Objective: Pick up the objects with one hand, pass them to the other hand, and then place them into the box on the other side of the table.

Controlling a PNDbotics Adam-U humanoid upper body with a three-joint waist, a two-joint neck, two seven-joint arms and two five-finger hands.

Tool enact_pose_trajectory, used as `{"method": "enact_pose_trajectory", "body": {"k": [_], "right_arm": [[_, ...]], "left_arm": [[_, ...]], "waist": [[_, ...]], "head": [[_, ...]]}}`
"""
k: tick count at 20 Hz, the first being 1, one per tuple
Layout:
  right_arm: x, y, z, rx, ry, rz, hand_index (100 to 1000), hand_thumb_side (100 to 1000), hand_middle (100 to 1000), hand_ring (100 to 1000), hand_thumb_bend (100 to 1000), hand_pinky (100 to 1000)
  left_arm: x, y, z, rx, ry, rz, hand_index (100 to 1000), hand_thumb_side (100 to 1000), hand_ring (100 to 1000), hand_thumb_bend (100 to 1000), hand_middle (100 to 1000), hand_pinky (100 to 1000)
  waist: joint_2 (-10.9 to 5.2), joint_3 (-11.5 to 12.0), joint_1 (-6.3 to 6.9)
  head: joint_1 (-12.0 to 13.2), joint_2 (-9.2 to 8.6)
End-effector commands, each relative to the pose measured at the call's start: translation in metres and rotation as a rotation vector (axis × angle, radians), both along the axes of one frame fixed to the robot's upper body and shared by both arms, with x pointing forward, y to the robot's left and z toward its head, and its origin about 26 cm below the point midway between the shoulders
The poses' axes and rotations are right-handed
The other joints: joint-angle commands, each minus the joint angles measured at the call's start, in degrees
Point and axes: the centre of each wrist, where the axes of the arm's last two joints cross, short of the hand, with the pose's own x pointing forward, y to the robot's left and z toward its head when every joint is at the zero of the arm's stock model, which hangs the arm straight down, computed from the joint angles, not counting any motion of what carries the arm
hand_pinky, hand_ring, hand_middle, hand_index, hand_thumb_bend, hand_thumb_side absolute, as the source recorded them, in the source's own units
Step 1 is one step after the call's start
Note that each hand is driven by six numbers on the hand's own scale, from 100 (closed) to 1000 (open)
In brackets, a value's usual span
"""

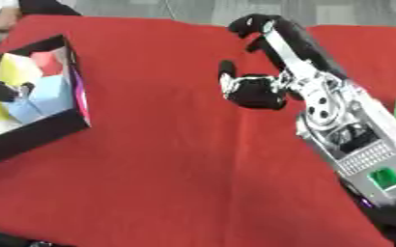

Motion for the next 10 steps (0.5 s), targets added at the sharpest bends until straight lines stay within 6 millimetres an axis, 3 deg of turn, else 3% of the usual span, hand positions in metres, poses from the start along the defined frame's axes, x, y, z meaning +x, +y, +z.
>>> {"method": "enact_pose_trajectory", "body": {"k": [1, 5, 10], "right_arm": [[-0.003, -0.004, 0.009, 0.004, -0.034, -0.002, 847, 104, 806, 794, 100, 929], [-0.003, -0.005, 0.008, 0.002, -0.033, -0.006, 847, 106, 807, 794, 100, 930], [-0.002, -0.009, 0.009, 0.003, -0.037, -0.02, 848, 100, 807, 793, 100, 930]], "left_arm": [[-0.002, 0.001, 0.019, 0.025, -0.054, 0.003, 823, 417, 872, 378, 770, 853], [-0.004, -0.003, 0.022, 0.017, -0.078, -0.012, 827, 390, 862, 321, 769, 848], [-0.01, -0.014, 0.037, -0.002, -0.177, -0.043, 823, 314, 834, 182, 747, 840]], "waist": [[-1.38, 0.16, -0.46], [-1.4, 0.1, -0.42], [-1.46, 0.06, -0.47]], "head": [[0.03, -0.55], [-0.06, -0.51], [-0.6, -0.41]]}}
